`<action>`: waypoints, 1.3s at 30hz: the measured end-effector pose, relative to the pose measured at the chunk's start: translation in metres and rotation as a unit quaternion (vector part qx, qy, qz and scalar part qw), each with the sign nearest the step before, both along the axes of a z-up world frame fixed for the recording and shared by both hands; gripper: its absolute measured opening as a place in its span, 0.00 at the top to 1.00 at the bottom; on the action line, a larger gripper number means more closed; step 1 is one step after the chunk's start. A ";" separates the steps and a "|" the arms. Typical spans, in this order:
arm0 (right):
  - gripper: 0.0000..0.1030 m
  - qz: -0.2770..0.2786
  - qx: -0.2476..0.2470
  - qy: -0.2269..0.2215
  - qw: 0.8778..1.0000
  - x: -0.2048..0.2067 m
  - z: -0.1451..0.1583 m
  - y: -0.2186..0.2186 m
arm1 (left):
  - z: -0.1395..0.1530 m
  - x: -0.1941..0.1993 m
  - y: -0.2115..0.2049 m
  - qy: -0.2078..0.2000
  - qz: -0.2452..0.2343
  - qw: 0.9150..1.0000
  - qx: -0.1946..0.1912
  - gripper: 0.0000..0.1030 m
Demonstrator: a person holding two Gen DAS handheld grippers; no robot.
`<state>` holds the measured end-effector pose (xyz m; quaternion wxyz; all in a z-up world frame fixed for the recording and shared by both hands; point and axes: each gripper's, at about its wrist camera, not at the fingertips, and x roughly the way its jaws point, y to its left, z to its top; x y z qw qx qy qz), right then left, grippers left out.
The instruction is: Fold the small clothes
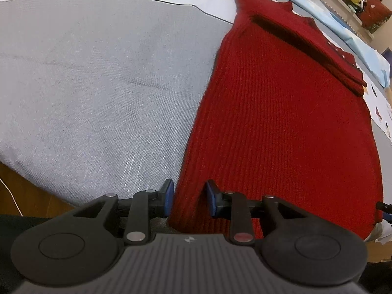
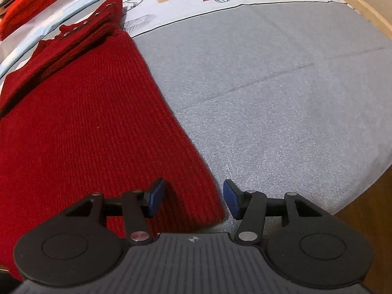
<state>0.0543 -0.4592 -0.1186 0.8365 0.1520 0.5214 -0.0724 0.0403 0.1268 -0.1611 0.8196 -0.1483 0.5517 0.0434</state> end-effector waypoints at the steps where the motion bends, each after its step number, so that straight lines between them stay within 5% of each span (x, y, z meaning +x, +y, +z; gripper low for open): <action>1: 0.47 0.002 0.003 -0.001 1.000 0.000 0.000 0.000 | 0.000 0.001 -0.002 -0.001 -0.002 1.000 0.003 0.69; 3: 0.53 0.007 0.008 -0.005 1.000 0.001 0.000 0.000 | -0.001 0.000 -0.005 -0.004 -0.007 1.000 0.010 0.69; 7: 0.87 0.016 0.008 -0.020 1.000 -0.001 0.004 0.001 | 0.000 -0.002 -0.011 -0.010 -0.024 0.999 0.021 0.76; 12: 0.87 -0.001 0.040 -0.033 0.999 -0.005 0.009 -0.009 | 0.001 -0.009 -0.012 -0.010 -0.032 0.999 0.017 0.76; 14: 0.68 -0.011 0.032 -0.018 0.999 -0.004 0.005 -0.010 | 0.000 -0.009 -0.012 -0.009 -0.036 0.999 0.017 0.76; 19: 0.63 0.011 0.009 -0.004 1.000 0.000 0.001 -0.001 | -0.001 -0.007 -0.015 -0.009 -0.043 0.999 0.023 0.75; 25: 0.82 0.033 0.008 -0.015 0.999 0.002 0.004 0.005 | -0.002 -0.005 -0.019 -0.013 -0.054 0.998 0.034 0.76; 33: 0.71 0.029 0.005 -0.012 0.999 -0.004 0.002 0.006 | -0.003 -0.003 -0.021 -0.013 -0.061 0.997 0.037 0.76; 39: 0.90 0.031 0.012 -0.032 0.999 -0.005 0.008 0.005 | 0.006 -0.008 -0.027 -0.040 -0.071 0.995 0.051 0.89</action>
